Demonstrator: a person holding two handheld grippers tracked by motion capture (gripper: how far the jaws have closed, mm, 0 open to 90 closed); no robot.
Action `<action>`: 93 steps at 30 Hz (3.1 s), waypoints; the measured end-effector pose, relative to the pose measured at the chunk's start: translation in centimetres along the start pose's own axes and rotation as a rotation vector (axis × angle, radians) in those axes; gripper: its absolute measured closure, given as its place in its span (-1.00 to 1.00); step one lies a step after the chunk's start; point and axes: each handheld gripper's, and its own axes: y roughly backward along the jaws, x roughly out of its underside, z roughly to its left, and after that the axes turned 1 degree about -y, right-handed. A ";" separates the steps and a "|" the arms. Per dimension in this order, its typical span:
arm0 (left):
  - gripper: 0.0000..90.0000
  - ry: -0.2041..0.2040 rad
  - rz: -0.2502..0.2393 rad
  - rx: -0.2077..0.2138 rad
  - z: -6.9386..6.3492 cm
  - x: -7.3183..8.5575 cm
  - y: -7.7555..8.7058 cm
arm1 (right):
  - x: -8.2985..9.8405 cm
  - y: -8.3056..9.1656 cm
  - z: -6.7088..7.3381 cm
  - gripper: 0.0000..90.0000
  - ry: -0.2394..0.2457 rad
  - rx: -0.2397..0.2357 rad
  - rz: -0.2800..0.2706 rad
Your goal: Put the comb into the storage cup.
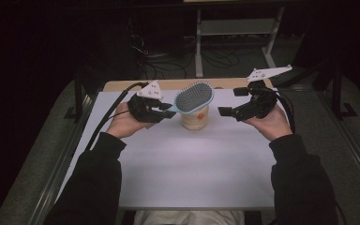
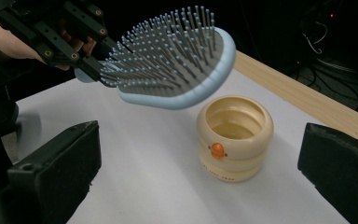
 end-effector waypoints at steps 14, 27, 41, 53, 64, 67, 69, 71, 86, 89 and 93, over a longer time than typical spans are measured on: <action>0.55 -0.007 -0.006 0.004 -0.2 0.0 -1.2 | -1.4 -2.4 -0.6 -1.00 -0.061 -0.012 -0.008; 0.55 -0.009 -0.042 0.004 -0.5 -0.1 -1.2 | -2.4 -4.5 -1.0 -1.00 -0.161 -0.044 0.020; 0.55 -0.016 -0.077 0.010 -0.7 -0.3 -1.5 | -2.6 -5.6 -1.5 -0.53 -0.253 -0.191 -0.003; 0.56 -0.010 -0.070 0.029 -0.6 0.0 -2.6 | -3.0 -4.7 -1.8 0.14 -0.290 -0.219 -0.025; 0.43 0.072 -0.129 0.097 0.0 0.6 -2.1 | -5.2 -4.1 0.8 0.23 -0.145 -0.163 -0.002; 0.30 0.090 -0.132 0.105 0.1 0.7 -1.8 | -5.7 -4.1 1.1 0.23 -0.123 -0.153 0.009; 0.26 0.108 -0.155 0.123 0.3 0.8 -1.6 | -6.0 -4.0 1.3 0.23 -0.108 -0.146 0.012; 0.21 0.125 -0.173 0.129 0.4 1.1 -1.4 | -6.2 -4.0 1.5 0.23 -0.092 -0.138 0.013; -0.08 0.192 -0.224 0.148 1.4 3.1 -0.1 | -8.7 -2.9 2.0 0.22 -0.018 -0.059 0.029; -0.17 0.202 -0.226 0.145 1.7 3.6 0.2 | -9.1 -2.7 1.9 0.22 -0.008 -0.046 0.033; -0.26 0.229 -0.213 0.132 2.2 4.5 0.4 | -9.6 -2.9 1.8 0.22 -0.005 -0.028 0.050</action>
